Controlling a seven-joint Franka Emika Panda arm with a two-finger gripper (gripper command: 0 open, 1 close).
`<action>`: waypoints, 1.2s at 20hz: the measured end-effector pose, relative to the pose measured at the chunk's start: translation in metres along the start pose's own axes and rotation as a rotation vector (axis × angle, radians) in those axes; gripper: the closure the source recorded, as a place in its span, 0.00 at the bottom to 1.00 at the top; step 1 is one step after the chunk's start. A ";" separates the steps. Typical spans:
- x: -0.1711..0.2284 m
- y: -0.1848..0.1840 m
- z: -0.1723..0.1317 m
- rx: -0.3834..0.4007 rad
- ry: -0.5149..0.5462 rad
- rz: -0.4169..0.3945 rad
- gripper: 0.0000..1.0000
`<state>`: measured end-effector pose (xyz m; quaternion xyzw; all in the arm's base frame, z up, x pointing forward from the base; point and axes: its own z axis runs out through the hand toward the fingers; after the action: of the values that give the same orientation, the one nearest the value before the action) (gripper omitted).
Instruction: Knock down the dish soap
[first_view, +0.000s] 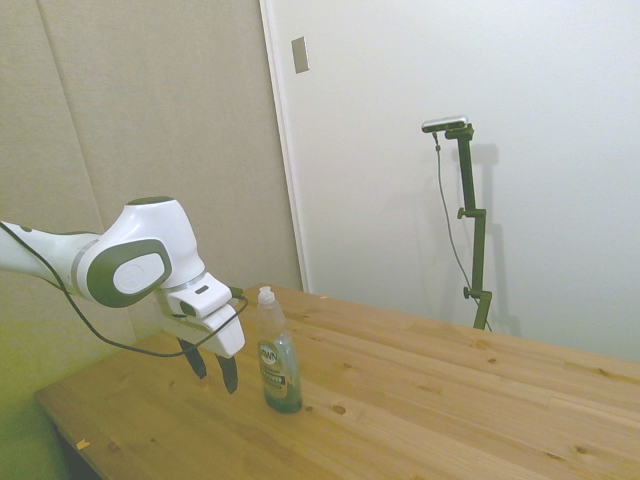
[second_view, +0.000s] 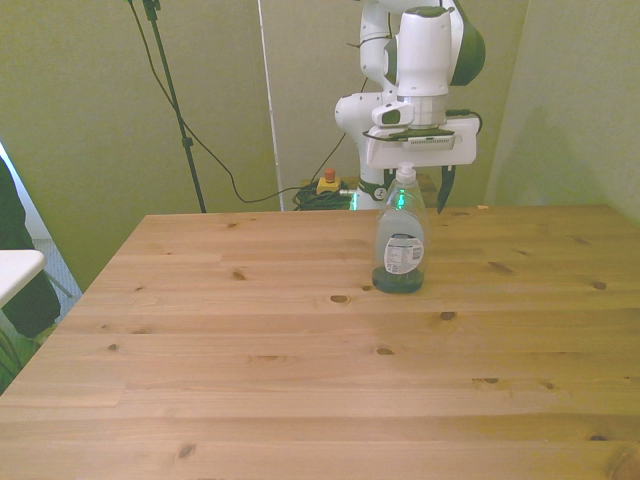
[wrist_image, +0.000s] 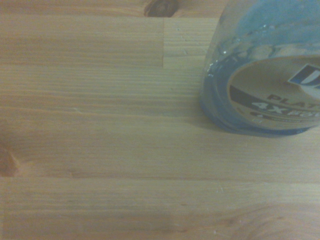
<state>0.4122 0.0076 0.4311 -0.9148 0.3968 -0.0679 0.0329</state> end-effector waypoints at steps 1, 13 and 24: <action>0.000 0.000 0.000 0.000 0.000 0.000 0.00; 0.033 0.020 -0.017 0.035 0.078 0.099 1.00; 0.039 0.007 -0.027 0.080 0.125 0.160 1.00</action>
<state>0.4292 -0.0257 0.4609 -0.8721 0.4670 -0.1376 0.0497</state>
